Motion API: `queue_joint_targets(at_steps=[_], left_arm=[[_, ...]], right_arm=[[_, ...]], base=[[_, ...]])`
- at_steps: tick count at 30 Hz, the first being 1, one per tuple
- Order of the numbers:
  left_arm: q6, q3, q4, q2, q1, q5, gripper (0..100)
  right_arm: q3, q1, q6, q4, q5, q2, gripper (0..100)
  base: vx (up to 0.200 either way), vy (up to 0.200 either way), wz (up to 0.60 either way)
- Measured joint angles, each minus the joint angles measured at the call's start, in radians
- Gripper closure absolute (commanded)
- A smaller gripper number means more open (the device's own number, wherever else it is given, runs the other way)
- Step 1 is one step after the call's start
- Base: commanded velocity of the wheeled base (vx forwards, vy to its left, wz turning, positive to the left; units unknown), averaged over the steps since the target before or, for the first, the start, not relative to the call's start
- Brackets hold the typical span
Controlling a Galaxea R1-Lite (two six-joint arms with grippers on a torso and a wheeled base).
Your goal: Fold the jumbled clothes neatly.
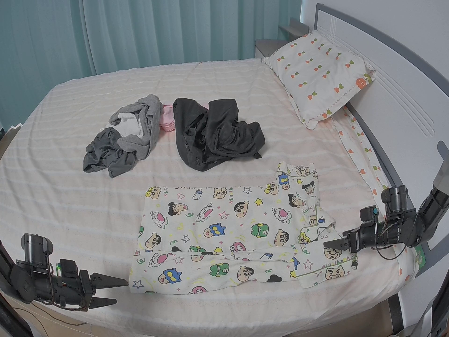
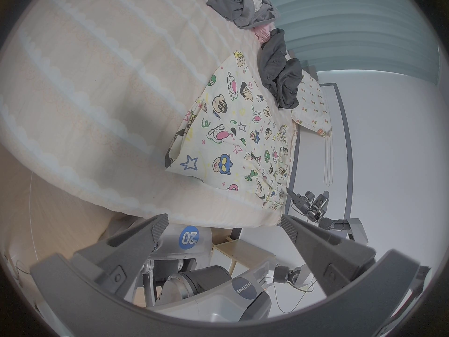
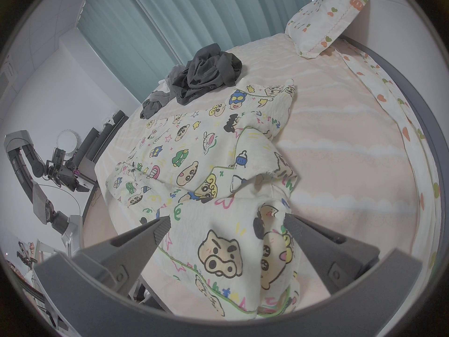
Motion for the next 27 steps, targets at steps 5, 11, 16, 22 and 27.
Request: queue_joint_targets(at_steps=[5,11,16,22,27], left_arm=[[0.016,0.002,0.000,-0.001,-0.001,-0.001,0],[0.031,0.006,0.000,0.001,-0.001,-0.001,0],[0.035,0.007,0.000,0.002,0.000,-0.001,0],[0.036,0.008,0.000,0.004,-0.001,-0.001,0],[0.036,0.008,0.000,0.004,0.000,-0.001,0]], right_arm=[[-0.028,-0.008,0.000,-0.002,0.002,0.020,0],[-0.060,-0.002,-0.003,-0.001,-0.003,0.049,0],[-0.107,-0.017,-0.007,0.025,-0.007,0.067,0],[-0.115,-0.022,-0.025,0.054,0.000,0.086,100],[-0.112,-0.024,-0.034,0.054,0.011,0.102,100]], base=[[0.000,0.000,0.00],[0.000,0.000,0.00],[0.000,0.000,0.00],[0.000,0.000,0.00],[0.000,0.000,0.00]])
